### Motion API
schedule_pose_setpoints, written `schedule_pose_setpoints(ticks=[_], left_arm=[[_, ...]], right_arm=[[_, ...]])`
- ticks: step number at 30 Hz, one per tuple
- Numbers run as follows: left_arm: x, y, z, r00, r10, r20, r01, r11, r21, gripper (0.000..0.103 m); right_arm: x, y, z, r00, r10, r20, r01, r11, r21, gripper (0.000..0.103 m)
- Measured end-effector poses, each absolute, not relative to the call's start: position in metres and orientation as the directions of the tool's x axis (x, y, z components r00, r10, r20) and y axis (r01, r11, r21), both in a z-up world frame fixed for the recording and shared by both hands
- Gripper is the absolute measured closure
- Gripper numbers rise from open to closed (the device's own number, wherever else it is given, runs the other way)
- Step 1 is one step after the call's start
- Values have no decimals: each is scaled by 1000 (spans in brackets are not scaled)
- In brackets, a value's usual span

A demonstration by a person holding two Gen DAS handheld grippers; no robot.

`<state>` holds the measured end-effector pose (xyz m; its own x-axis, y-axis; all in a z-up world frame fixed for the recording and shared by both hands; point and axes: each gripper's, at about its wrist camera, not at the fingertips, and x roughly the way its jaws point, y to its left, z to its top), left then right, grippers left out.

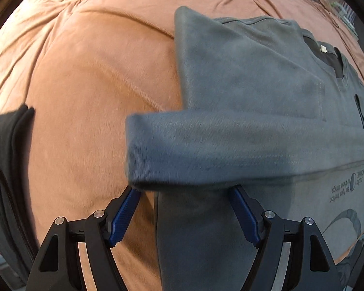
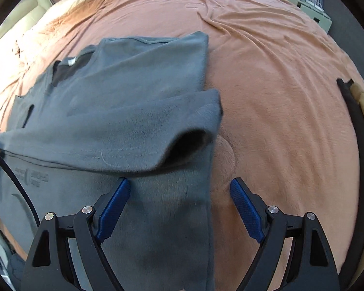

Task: Fold small clothes
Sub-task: 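Open both grippers and flatten the folded hem onto the shirt, then lower both grippers to the folded hem edge and pinch it closed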

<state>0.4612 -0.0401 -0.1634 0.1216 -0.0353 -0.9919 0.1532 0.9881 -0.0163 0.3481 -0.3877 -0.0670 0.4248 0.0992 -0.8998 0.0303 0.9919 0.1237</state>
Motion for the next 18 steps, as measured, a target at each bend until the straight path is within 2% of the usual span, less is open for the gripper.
schedule_pose_setpoints(ticks=[6, 9, 18], left_arm=[[460, -42, -165, 153, -17, -988, 185, 983, 11, 26], [461, -37, -167, 195, -41, -980, 193, 981, -3, 20], [497, -13, -158, 287, -81, -955, 126, 991, -46, 20]], right_arm=[[366, -381, -72, 444, 97, -891, 2, 994, 109, 19], [374, -380, -73, 443, 86, -892, -4, 996, 94, 19], [401, -387, -68, 469, 4, -883, 45, 999, 28, 19]])
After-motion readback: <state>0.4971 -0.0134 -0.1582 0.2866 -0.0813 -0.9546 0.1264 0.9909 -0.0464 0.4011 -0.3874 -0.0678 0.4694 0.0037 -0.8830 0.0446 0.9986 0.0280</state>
